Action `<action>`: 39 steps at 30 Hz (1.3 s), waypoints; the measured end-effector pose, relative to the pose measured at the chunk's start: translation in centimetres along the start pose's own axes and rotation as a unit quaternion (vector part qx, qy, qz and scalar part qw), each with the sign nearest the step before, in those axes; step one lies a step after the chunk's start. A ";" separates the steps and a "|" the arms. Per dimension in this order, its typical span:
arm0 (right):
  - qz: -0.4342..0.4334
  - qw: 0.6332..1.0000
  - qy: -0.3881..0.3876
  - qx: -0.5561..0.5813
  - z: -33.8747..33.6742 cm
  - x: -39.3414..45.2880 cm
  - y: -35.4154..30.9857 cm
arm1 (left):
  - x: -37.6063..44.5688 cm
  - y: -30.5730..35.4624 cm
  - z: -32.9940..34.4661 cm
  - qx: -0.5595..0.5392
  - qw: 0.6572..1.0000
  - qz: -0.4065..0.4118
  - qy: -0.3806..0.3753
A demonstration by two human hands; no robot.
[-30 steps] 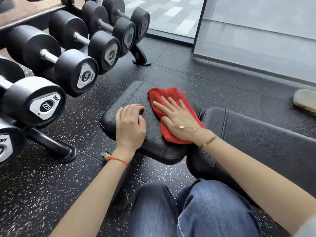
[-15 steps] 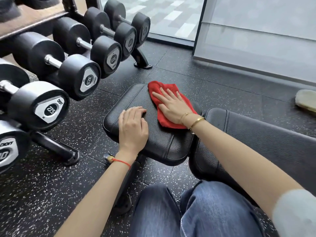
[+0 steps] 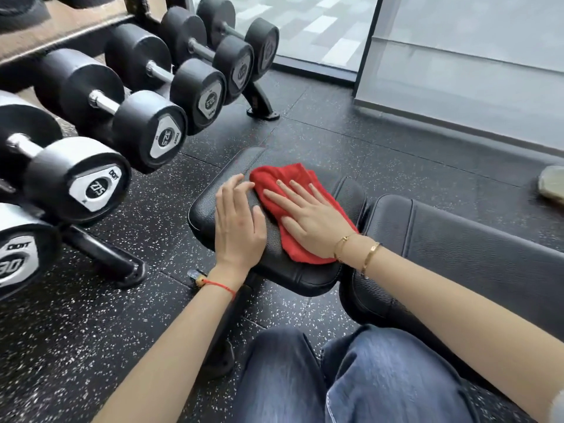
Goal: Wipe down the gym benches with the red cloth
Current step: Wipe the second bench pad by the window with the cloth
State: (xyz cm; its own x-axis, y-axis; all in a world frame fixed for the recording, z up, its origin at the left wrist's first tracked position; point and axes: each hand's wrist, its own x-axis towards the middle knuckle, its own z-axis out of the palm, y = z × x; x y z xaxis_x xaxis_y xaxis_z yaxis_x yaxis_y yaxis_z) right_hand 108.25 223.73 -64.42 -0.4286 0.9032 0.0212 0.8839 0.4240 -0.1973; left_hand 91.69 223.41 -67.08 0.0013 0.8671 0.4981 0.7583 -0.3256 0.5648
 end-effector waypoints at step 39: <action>0.251 0.966 0.019 -0.064 -1.0 -11.0 3.7 | -2.6 7.4 3.3 0.071 0.979 0.107 -0.157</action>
State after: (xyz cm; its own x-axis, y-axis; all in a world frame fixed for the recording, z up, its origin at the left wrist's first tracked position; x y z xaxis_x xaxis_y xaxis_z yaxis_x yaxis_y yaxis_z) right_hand 116.42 215.38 -64.42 0.0648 0.9979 -0.0084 0.9955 -0.0652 -0.0689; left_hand 99.51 220.03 -66.36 0.3533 0.8652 0.3558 0.8018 -0.4760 0.3613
